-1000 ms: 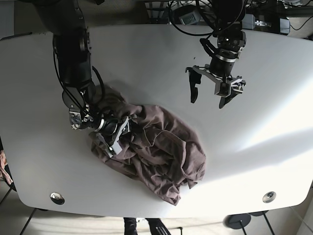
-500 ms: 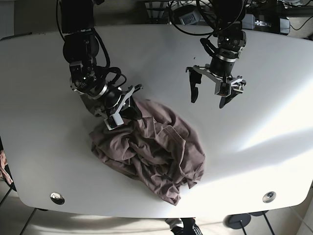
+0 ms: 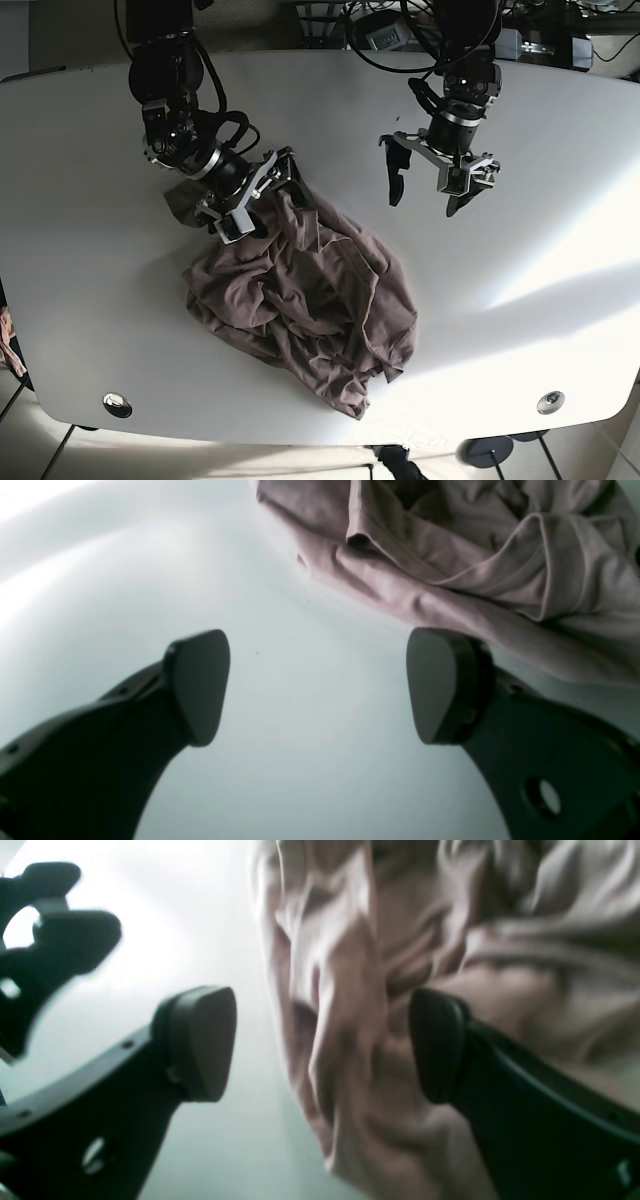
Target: Fold the T-shirt properly
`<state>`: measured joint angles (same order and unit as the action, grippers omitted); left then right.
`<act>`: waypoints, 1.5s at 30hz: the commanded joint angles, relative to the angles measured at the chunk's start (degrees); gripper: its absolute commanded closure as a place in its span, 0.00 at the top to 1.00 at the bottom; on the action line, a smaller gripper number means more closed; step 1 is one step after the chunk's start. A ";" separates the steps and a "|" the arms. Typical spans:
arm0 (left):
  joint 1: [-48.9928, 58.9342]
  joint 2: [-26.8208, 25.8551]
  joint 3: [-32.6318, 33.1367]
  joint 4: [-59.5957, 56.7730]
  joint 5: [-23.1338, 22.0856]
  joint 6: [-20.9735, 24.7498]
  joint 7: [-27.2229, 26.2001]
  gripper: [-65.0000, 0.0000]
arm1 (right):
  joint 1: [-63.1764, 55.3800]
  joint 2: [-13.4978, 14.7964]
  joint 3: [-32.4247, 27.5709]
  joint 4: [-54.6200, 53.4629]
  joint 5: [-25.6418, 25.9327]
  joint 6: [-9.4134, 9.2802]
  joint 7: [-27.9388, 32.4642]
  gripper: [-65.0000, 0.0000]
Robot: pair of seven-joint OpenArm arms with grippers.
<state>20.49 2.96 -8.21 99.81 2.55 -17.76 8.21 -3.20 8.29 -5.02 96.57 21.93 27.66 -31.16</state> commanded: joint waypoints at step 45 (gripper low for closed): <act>-1.28 0.07 6.58 5.11 -0.74 -0.13 -1.31 0.80 | 28.30 7.22 3.92 6.94 17.58 1.31 -15.74 0.03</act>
<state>19.40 3.14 -1.52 103.57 2.52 -18.00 8.12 23.42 15.29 -1.34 102.69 38.48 28.91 -48.66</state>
